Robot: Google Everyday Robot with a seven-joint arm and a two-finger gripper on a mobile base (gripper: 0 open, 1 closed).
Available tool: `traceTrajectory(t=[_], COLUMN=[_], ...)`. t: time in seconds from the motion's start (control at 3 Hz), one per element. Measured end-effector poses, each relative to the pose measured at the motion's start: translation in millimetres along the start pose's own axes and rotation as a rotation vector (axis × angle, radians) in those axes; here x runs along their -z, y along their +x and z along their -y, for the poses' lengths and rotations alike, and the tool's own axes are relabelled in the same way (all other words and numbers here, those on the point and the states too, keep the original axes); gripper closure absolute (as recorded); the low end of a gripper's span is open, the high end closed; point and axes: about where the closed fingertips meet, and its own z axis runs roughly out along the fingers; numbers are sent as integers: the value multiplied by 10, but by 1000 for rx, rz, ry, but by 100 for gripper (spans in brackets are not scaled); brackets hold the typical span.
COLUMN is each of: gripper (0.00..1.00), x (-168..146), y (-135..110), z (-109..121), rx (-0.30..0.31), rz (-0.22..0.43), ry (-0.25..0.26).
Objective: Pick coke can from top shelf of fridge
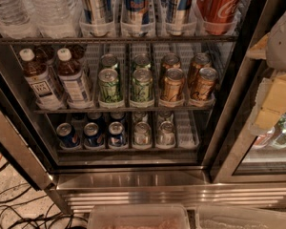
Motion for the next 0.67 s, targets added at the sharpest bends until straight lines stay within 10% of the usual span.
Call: traceTrajectory(t=[0.67], gripper=[0], x=[-87], y=[-11], z=[-7], rx=[-12], rz=[15], ry=[10])
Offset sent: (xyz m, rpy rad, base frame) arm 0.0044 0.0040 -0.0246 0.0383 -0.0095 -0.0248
